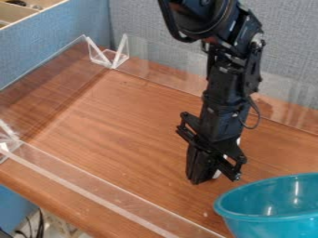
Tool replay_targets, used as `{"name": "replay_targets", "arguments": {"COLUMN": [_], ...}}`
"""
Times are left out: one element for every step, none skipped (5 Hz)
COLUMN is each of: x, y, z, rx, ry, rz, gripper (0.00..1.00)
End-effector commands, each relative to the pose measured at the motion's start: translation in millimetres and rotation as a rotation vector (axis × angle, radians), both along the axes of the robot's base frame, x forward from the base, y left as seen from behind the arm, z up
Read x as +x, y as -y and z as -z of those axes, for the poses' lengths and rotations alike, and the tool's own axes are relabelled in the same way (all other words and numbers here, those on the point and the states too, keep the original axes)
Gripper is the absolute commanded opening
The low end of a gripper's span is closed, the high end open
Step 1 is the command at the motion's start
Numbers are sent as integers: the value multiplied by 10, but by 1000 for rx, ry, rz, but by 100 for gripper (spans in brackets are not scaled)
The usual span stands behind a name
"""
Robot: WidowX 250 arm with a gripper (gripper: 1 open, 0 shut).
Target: Put the mushroom in the blue bowl
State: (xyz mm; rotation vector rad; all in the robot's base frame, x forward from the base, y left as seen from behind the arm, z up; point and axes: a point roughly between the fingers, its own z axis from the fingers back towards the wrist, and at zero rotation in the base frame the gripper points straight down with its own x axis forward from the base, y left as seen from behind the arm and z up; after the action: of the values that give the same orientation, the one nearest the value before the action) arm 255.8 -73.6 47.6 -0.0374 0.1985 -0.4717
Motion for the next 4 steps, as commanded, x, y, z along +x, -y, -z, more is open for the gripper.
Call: {"name": "replay_targets", "arguments": {"x": [49, 26, -2, -24], "y": [91, 204, 300, 308], "z": [-74, 45, 150, 27], "rx": [-15, -14, -9, -1], "ry": [76, 81, 88, 92], "rz": [-5, -1, -5, -62], "gripper": [0, 0, 0, 100]}}
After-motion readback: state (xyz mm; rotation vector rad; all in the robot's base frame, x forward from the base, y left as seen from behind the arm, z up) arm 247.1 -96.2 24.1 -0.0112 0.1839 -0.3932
